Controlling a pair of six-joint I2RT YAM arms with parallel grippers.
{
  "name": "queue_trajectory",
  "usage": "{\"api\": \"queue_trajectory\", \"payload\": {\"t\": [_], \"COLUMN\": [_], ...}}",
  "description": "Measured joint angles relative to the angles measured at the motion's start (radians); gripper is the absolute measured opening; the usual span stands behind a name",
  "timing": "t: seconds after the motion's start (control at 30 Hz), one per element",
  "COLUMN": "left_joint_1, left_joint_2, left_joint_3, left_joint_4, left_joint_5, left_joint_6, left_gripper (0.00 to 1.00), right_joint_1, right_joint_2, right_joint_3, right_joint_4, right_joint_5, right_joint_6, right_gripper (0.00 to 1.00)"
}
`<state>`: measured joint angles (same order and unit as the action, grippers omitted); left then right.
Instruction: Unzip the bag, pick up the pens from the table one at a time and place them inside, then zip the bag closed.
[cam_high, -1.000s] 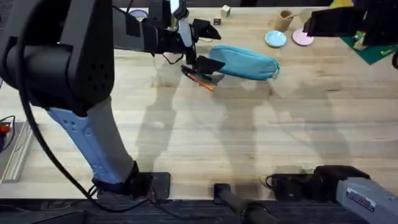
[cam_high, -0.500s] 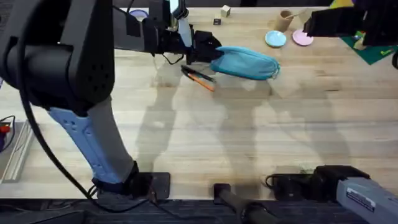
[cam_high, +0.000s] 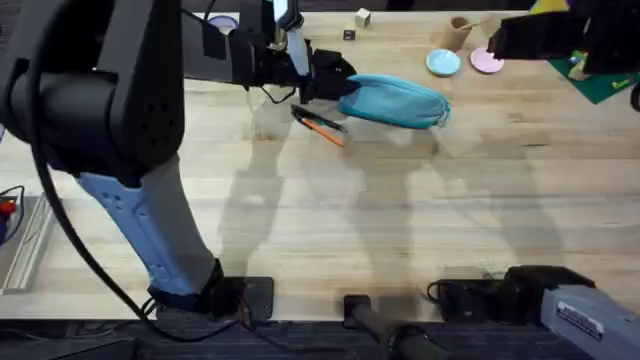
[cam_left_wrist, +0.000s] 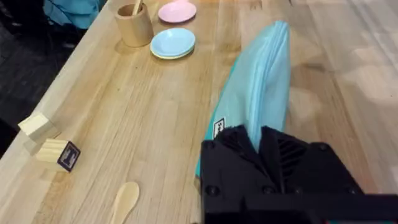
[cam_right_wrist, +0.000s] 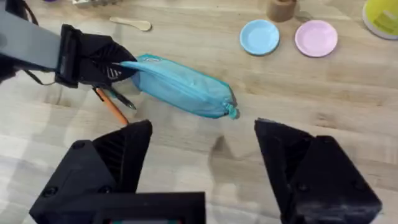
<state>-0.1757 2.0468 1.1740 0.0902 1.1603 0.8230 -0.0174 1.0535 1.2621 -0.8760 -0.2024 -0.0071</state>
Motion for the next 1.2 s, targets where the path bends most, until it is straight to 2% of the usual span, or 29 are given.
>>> {"api": "queue_trajectory", "payload": {"t": [0.13,0.33,0.43,0.57,0.7,0.87,1.03,1.2], "left_joint_1": [0.000,0.000,0.000,0.000,0.000,0.000,0.000,0.000], "left_joint_2": [0.000,0.000,0.000,0.000,0.000,0.000,0.000,0.000], "left_joint_3": [0.000,0.000,0.000,0.000,0.000,0.000,0.000,0.000], "left_joint_4": [0.000,0.001,0.001,0.001,0.001,0.001,0.001,0.001], "left_joint_5": [0.000,0.000,0.000,0.000,0.000,0.000,0.000,0.000], "left_joint_6": [0.000,0.000,0.000,0.000,0.000,0.000,0.000,0.000], "left_gripper": [0.044,0.044,0.044,0.044,0.044,0.044,0.044,0.044], "right_joint_1": [0.000,-0.011,-0.051,-0.127,-0.163,-0.164,-0.204,-0.328], "right_joint_2": [0.000,0.000,0.002,0.034,0.071,0.089,0.120,0.168], "right_joint_3": [0.000,0.000,0.000,0.003,0.003,0.003,0.005,0.005], "right_joint_4": [0.003,-0.010,-0.015,0.004,-0.001,0.002,-0.005,-0.018], "right_joint_5": [-0.001,-0.056,-0.066,0.014,0.066,0.060,-0.105,-0.362], "right_joint_6": [-0.042,-0.322,-0.438,-0.597,-0.671,-0.713,-0.883,-1.029], "right_gripper": [0.996,0.995,0.995,0.996,0.996,0.996,0.995,0.995]}}
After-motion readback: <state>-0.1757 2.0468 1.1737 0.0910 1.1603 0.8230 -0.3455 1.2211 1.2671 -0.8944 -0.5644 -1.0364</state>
